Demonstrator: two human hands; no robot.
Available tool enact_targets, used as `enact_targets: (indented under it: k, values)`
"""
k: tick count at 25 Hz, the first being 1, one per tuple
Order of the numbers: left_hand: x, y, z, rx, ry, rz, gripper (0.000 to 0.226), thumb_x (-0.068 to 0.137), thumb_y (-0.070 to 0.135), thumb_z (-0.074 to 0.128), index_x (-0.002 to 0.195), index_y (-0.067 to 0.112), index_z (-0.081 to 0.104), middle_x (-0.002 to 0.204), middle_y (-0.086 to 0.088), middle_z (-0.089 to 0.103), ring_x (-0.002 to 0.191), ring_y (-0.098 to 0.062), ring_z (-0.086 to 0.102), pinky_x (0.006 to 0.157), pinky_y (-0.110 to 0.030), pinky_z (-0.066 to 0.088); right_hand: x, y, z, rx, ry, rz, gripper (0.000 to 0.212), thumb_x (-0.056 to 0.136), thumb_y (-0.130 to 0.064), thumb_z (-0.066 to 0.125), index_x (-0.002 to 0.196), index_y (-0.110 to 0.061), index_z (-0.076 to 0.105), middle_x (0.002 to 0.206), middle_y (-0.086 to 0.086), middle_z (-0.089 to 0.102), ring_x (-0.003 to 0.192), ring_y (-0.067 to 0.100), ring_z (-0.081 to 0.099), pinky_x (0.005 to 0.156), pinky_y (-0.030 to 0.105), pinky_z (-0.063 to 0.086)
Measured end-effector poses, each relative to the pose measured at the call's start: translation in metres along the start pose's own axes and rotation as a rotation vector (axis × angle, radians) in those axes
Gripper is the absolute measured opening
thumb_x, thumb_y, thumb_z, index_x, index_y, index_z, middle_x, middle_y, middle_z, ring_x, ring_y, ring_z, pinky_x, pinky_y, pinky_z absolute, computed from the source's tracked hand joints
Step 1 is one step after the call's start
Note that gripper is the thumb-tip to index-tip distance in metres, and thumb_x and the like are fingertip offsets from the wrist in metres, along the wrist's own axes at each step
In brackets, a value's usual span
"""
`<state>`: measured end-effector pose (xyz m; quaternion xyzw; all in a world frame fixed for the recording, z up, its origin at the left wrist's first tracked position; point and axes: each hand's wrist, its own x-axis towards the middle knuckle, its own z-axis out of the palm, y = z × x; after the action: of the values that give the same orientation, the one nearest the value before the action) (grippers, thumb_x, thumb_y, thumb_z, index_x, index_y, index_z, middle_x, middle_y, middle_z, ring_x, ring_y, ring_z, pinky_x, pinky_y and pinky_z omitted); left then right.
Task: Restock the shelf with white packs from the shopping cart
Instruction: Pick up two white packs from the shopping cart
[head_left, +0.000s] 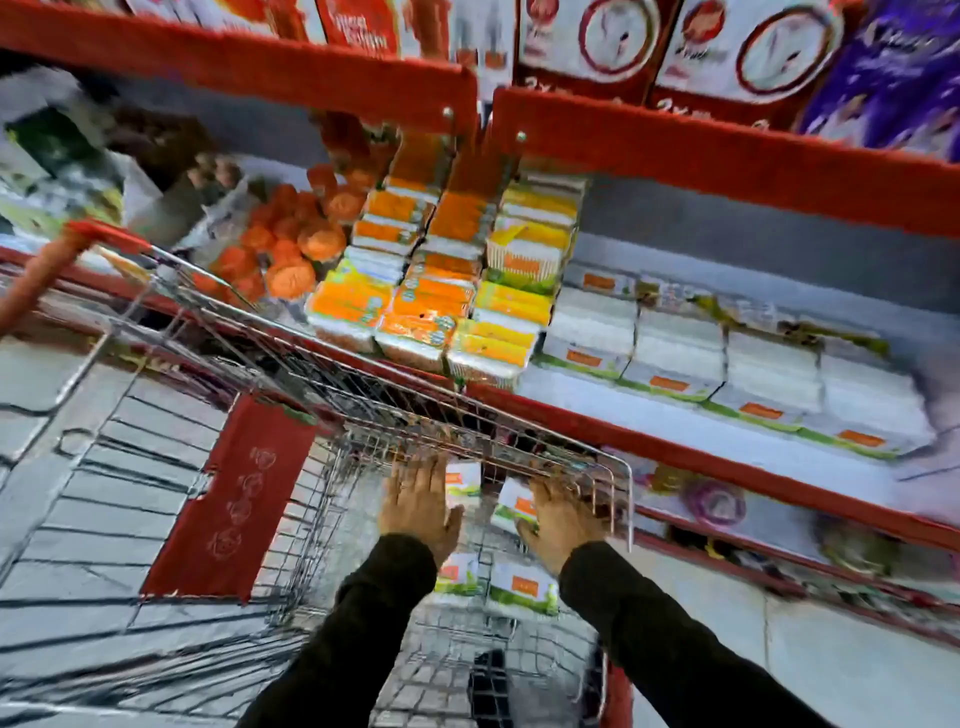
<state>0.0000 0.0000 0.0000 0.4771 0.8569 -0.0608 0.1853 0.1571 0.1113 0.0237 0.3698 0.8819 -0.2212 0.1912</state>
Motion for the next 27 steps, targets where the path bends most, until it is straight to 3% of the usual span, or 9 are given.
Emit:
enact_targets:
  k: [3, 6, 10, 12, 14, 17, 22, 25, 27]
  values:
    - [0.051, -0.011, 0.036, 0.067, -0.295, -0.072, 0.077, 0.101, 0.050, 0.032, 0.158, 0.012, -0.005, 0.168, -0.005, -0.002, 0.155, -0.025, 0.001, 0.126, -0.045, 0.005, 0.041, 0.016, 0.024, -0.025, -0.098, 0.029, 0.055, 0.101, -0.034, 0.042, 0.149, -0.008, 0.033, 0.156, 0.013, 0.032, 0.141, 0.029, 0.036, 0.111, 0.035, 0.032]
    - [0.098, -0.019, 0.068, 0.049, -0.351, -0.063, 0.081, 0.100, 0.045, 0.044, 0.158, 0.011, -0.001, 0.167, -0.007, 0.003, 0.154, -0.028, 0.006, 0.126, -0.045, 0.008, 0.082, 0.033, 0.055, -0.042, -0.214, 0.100, 0.054, 0.100, -0.038, 0.045, 0.145, -0.010, 0.039, 0.151, 0.015, 0.040, 0.137, 0.032, 0.041, 0.108, 0.037, 0.037]
    - [0.139, -0.027, 0.107, 0.185, -0.379, 0.028, 0.087, 0.096, 0.040, 0.055, 0.157, 0.008, 0.002, 0.167, -0.011, 0.006, 0.153, -0.030, 0.009, 0.124, -0.046, 0.014, 0.118, 0.054, 0.098, -0.086, -0.231, 0.184, 0.083, 0.085, -0.052, 0.062, 0.148, -0.011, 0.027, 0.148, 0.013, 0.042, 0.134, 0.034, 0.043, 0.107, 0.040, 0.039]
    - [0.145, -0.030, 0.118, 0.201, -0.382, 0.057, 0.095, 0.091, 0.043, 0.061, 0.157, 0.009, 0.003, 0.166, -0.013, 0.008, 0.152, -0.031, 0.013, 0.124, -0.046, 0.015, 0.126, 0.059, 0.105, -0.126, -0.241, 0.154, 0.089, 0.080, -0.049, 0.070, 0.148, -0.009, 0.028, 0.147, 0.013, 0.040, 0.133, 0.034, 0.043, 0.107, 0.040, 0.038]
    - [0.149, -0.032, 0.118, 0.206, -0.371, 0.078, 0.101, 0.083, 0.047, 0.070, 0.156, 0.012, 0.009, 0.162, -0.015, 0.018, 0.146, -0.034, 0.027, 0.119, -0.046, 0.030, 0.130, 0.061, 0.107, -0.134, -0.232, 0.124, 0.089, 0.077, -0.042, 0.078, 0.144, -0.005, 0.031, 0.142, 0.015, 0.045, 0.126, 0.034, 0.050, 0.102, 0.039, 0.043]
    - [0.140, -0.031, 0.104, 0.171, -0.302, 0.067, 0.084, 0.076, 0.042, 0.079, 0.143, 0.012, 0.039, 0.145, -0.011, 0.035, 0.123, -0.032, 0.050, 0.098, -0.045, 0.054, 0.125, 0.053, 0.102, -0.095, -0.161, 0.099, 0.080, 0.078, -0.028, 0.081, 0.137, -0.006, 0.033, 0.124, 0.015, 0.060, 0.109, 0.032, 0.063, 0.083, 0.038, 0.053]
    - [0.094, -0.022, 0.071, 0.105, -0.231, 0.020, 0.046, 0.082, 0.026, 0.078, 0.121, 0.011, 0.060, 0.137, -0.008, 0.039, 0.115, -0.026, 0.055, 0.092, -0.039, 0.058, 0.096, 0.045, 0.079, -0.060, -0.085, 0.056, 0.040, 0.089, -0.023, 0.069, 0.123, -0.013, 0.050, 0.115, 0.008, 0.064, 0.100, 0.027, 0.066, 0.078, 0.034, 0.052]
    - [0.056, -0.019, 0.031, 0.011, -0.134, -0.024, 0.050, 0.081, 0.026, 0.079, 0.125, 0.016, 0.059, 0.137, -0.002, 0.041, 0.108, -0.019, 0.060, 0.092, -0.035, 0.058, 0.057, 0.038, 0.046, -0.059, 0.008, 0.051, 0.056, 0.087, -0.021, 0.070, 0.137, -0.020, 0.043, 0.130, 0.007, 0.059, 0.104, 0.028, 0.067, 0.079, 0.036, 0.056]
    - [0.032, -0.013, -0.003, -0.021, -0.083, 0.003, 0.047, 0.085, 0.027, 0.074, 0.129, 0.021, 0.059, 0.139, 0.001, 0.044, 0.113, -0.017, 0.058, 0.096, -0.034, 0.057, 0.025, 0.030, 0.020, -0.022, 0.050, 0.056, 0.052, 0.088, -0.020, 0.068, 0.136, -0.026, 0.050, 0.133, 0.003, 0.059, 0.106, 0.025, 0.067, 0.082, 0.035, 0.057]
